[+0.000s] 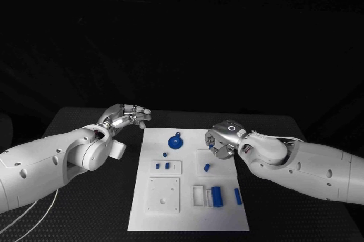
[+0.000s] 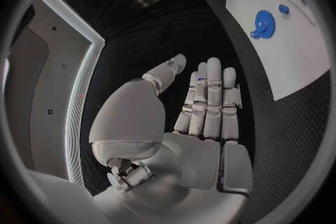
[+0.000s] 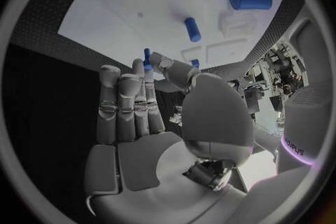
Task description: Assemble the parts on the task board
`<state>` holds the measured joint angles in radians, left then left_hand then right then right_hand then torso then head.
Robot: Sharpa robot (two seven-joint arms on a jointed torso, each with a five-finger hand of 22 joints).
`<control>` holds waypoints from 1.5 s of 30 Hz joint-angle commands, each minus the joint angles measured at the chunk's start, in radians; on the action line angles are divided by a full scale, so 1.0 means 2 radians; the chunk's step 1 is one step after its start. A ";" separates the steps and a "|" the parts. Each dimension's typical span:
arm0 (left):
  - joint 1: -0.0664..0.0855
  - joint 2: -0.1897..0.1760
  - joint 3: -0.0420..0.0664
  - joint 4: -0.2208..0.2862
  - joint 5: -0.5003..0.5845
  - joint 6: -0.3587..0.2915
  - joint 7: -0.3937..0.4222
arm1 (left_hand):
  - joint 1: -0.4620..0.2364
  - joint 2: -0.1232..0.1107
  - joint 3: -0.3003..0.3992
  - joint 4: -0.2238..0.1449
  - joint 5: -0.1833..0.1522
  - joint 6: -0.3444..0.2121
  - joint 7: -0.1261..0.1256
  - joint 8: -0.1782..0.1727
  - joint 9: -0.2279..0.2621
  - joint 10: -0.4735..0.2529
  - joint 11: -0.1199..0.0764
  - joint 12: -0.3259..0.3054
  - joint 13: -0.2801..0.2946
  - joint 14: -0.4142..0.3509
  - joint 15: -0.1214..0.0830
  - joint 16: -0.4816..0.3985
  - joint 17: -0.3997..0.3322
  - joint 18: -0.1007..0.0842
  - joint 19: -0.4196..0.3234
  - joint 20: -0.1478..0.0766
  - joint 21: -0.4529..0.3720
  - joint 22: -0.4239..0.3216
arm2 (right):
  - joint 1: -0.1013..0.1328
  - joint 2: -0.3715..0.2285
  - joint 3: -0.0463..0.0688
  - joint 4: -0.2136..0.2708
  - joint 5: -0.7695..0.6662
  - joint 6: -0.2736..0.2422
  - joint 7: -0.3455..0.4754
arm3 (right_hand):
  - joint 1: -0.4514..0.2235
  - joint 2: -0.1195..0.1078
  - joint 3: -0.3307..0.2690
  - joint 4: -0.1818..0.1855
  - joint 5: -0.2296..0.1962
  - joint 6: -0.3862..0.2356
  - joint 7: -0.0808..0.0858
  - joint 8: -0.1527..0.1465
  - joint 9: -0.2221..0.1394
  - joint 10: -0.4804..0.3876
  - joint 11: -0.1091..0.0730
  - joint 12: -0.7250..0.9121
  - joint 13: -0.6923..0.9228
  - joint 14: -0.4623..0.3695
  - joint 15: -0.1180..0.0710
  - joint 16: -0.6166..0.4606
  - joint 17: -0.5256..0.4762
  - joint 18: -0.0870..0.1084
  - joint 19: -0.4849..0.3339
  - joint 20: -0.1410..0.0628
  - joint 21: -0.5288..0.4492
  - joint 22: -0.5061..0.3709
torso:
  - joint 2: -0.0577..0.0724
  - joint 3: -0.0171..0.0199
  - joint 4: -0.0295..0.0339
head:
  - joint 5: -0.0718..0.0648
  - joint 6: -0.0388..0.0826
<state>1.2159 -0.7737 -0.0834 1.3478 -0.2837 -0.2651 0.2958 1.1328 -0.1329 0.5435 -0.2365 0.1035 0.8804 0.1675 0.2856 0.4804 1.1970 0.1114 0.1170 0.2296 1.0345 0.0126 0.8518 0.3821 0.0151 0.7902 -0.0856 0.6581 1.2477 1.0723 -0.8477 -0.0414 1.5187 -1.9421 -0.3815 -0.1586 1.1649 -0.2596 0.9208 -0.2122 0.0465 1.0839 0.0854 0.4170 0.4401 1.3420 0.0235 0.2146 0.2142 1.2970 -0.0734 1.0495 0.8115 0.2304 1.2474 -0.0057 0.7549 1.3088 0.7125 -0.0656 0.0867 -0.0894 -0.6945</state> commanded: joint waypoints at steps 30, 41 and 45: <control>0.000 0.012 0.000 0.002 0.016 -0.025 0.010 | -0.004 0.001 -0.003 -0.001 0.003 -0.002 -0.001 0.002 0.000 0.003 -0.003 0.000 -0.001 0.004 -0.001 -0.004 0.003 0.009 0.005 -0.001 -0.003 0.001 | -0.054 0.107 -0.018 0.021 -0.005 -0.015 0.029 | 0.004 0.005 0.005 0.000 0.003 0.003 0.000 -0.003 0.000 0.002 0.001 -0.005 0.002 -0.003 -0.006 0.002 0.002 0.016 -0.001 -0.006 0.005 0.011 | 0.000 -0.0010 0.0013 | 0.064 -0.007; 0.000 0.012 0.000 0.003 0.016 -0.025 0.010 | -0.004 0.001 -0.002 -0.001 0.003 -0.002 -0.001 0.002 0.000 0.003 -0.003 0.000 -0.001 0.004 -0.001 -0.005 0.003 0.009 0.006 -0.001 -0.004 0.001 | -0.063 0.107 -0.026 0.011 -0.013 -0.011 0.028 | 0.003 0.005 0.004 -0.001 0.003 0.003 0.000 -0.004 0.000 0.002 0.001 -0.006 0.003 -0.003 -0.006 0.002 0.002 0.016 -0.001 -0.006 0.006 0.011 | 0.001 -0.0005 0.0004 | 0.077 -0.015; 0.000 0.011 0.000 0.002 0.016 -0.024 0.010 | -0.004 0.001 -0.002 0.000 0.003 -0.002 -0.001 0.002 0.000 0.003 -0.003 0.000 -0.001 0.004 -0.001 -0.005 0.003 0.009 0.006 -0.001 -0.004 0.001 | -0.063 0.105 -0.026 0.011 -0.014 -0.011 0.026 | 0.003 0.005 0.004 -0.001 0.003 0.003 0.000 -0.004 0.000 0.002 0.001 -0.006 0.003 -0.003 -0.006 0.002 0.003 0.016 -0.002 -0.006 0.006 0.011 | 0.000 -0.0004 0.0003 | 0.077 -0.017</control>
<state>1.2158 -0.7518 -0.0835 1.3505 -0.2591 -0.3096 0.3008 1.1328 -0.1329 0.5435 -0.2365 0.1035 0.8804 0.1675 0.2856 0.4803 1.2003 0.1081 0.1170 0.2292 1.0344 0.0126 0.8480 0.3878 0.0150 0.7938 -0.0891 0.6541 1.2481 0.9458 -0.6371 -0.0939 1.5395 -1.9505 -0.4139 -0.1106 1.1705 -0.2541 0.9260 -0.2127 0.0505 1.0825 0.0864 0.4131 0.4381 1.3415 0.0269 0.2031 0.2183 1.2949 -0.0754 1.0495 0.8155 0.2304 1.2437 -0.0094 0.7626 1.3088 0.7132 -0.0666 0.0873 0.0638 -0.7261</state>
